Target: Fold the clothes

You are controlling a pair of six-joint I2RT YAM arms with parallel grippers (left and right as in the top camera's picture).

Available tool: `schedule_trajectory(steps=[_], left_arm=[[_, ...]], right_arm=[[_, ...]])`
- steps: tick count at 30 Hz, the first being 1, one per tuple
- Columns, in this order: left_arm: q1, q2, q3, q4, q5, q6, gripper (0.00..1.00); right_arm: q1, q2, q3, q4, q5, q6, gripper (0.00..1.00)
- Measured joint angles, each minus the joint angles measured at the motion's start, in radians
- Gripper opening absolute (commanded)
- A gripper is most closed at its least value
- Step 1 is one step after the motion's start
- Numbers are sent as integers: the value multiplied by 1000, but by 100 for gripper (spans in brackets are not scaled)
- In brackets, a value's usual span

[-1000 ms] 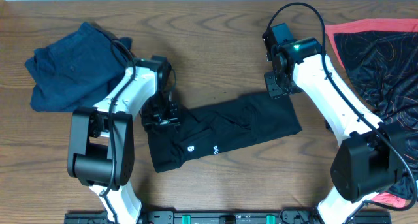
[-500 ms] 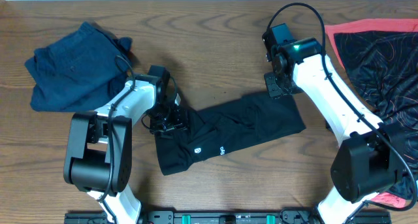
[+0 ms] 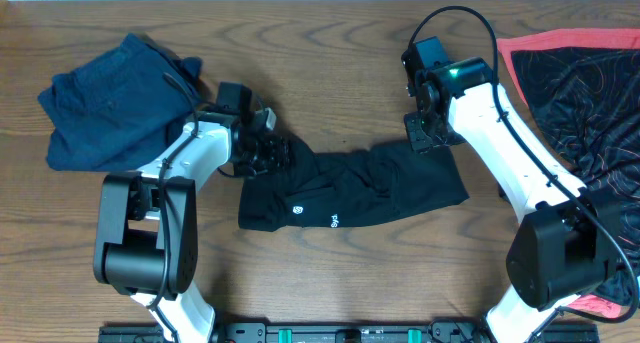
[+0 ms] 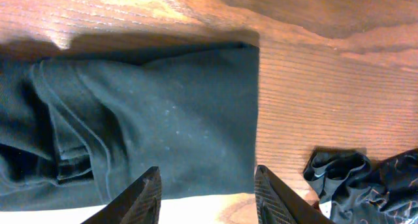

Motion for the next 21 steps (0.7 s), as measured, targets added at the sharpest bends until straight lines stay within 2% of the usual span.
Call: schedule_trajectory(steps=[3, 7, 10, 15, 21], left_arm=[[27, 0, 2, 36, -22, -15, 57], [93, 0, 31, 0, -33, -23, 57], [147, 0, 106, -119, -13, -14, 58], [173, -5, 216, -342, 79, 66, 69], [126, -33, 221, -447, 118, 189, 74]], right_arm=[[0, 0, 0, -2, -3, 0, 45], [0, 0, 0, 0, -3, 0, 45], [0, 0, 0, 1, -3, 0, 45], [-5, 0, 0, 2, -7, 0, 45], [-29, 0, 0, -1, -8, 1, 45]])
